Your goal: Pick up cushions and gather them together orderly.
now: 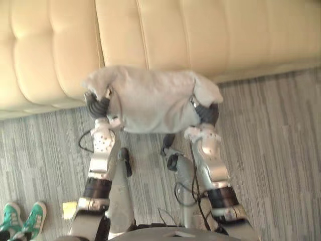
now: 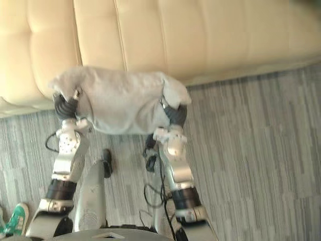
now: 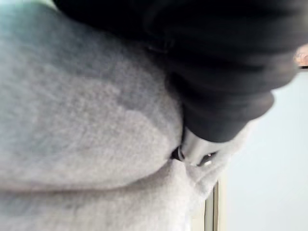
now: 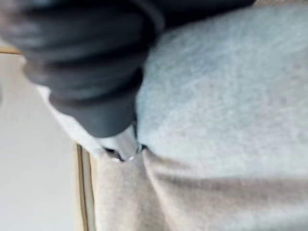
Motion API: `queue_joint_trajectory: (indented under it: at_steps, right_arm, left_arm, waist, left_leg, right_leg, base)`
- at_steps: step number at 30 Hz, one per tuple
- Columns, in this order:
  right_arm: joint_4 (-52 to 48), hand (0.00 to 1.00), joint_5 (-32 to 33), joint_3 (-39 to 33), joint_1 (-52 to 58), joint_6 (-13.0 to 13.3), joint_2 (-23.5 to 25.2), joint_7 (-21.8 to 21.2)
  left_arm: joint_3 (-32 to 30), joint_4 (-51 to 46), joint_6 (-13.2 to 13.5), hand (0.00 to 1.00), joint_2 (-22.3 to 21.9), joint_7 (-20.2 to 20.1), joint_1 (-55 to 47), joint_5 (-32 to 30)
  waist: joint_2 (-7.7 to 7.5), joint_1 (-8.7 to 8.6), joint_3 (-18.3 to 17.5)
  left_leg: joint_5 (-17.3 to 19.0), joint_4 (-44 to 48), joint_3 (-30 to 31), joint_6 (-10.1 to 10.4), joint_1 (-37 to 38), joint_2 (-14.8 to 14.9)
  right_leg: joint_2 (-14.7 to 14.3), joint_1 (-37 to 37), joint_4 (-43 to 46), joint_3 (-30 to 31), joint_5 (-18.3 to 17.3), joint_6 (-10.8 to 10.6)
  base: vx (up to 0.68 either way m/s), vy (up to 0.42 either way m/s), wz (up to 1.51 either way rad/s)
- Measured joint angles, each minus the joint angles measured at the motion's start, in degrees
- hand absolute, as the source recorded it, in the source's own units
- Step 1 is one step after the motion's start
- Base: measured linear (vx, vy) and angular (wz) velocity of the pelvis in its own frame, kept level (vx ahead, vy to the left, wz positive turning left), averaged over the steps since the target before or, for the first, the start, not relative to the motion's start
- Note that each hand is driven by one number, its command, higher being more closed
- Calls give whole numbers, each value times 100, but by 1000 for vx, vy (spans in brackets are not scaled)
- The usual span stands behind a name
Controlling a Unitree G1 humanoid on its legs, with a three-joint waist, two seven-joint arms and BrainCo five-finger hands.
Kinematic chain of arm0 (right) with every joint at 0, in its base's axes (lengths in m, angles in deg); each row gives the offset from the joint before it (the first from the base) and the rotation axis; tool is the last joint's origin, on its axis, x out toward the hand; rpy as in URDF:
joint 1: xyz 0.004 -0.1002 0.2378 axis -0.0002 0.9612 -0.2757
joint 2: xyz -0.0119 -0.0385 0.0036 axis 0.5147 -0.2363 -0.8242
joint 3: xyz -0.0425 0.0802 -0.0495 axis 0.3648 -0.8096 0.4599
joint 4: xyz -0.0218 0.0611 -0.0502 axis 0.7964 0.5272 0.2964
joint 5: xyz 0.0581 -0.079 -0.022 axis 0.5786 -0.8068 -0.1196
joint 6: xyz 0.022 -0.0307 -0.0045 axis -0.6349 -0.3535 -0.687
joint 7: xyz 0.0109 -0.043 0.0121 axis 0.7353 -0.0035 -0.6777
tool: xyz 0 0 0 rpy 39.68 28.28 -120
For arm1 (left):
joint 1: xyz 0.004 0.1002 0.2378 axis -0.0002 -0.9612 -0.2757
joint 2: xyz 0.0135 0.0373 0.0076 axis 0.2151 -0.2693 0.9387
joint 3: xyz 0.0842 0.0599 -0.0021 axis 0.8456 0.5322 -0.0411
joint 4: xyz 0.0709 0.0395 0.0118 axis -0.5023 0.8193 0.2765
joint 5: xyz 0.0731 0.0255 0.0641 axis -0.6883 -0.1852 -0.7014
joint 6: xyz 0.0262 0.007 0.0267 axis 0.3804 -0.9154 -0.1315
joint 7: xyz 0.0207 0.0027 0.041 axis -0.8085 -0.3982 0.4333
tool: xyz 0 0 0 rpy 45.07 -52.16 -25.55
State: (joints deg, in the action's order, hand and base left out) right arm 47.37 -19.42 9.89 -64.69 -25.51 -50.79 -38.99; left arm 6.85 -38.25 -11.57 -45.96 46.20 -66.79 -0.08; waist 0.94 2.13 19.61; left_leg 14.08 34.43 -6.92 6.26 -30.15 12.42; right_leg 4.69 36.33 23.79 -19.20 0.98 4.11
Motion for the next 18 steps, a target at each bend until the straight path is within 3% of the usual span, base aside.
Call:
queue_joint_trajectory:
  at_steps: [6,10,14,18]
  right_arm:
    - [-820,100,-66,385,1367,2,-339,-530]
    - [-1058,100,-112,398,1831,18,-409,-911]
    - [-1058,100,-295,360,1889,17,-470,-952]
    - [-1058,100,-504,365,1888,15,-425,-954]
  left_arm:
    - [96,-513,-12,100,-48,-388,-1530,-3]
    - [97,-762,-13,100,-72,-733,-2195,1]
    - [99,-762,-19,100,-128,-910,-2337,3]
    - [115,-762,-18,100,-112,-993,-2510,2]
  waist:
    - [75,29,-623]
    - [230,92,-1024]
    - [264,105,-1230]
    - [249,189,-1413]
  left_leg:
    - [71,-629,-265,-62,1135,-28]
    - [25,-1055,-282,-65,1733,-105]
    - [-54,-1086,-401,-121,1833,-143]
    - [9,-1162,-536,-192,1937,-142]
  right_leg:
    - [-112,-1014,-504,136,9,-134]
    - [-86,-1500,-618,112,-115,-210]
    - [99,-1645,-537,-61,-267,-278]
    - [94,-1791,-776,-27,-196,-363]
  base:
    - [124,50,-12]
    - [128,15,8]
    - [61,20,29]
    - [14,47,-2]
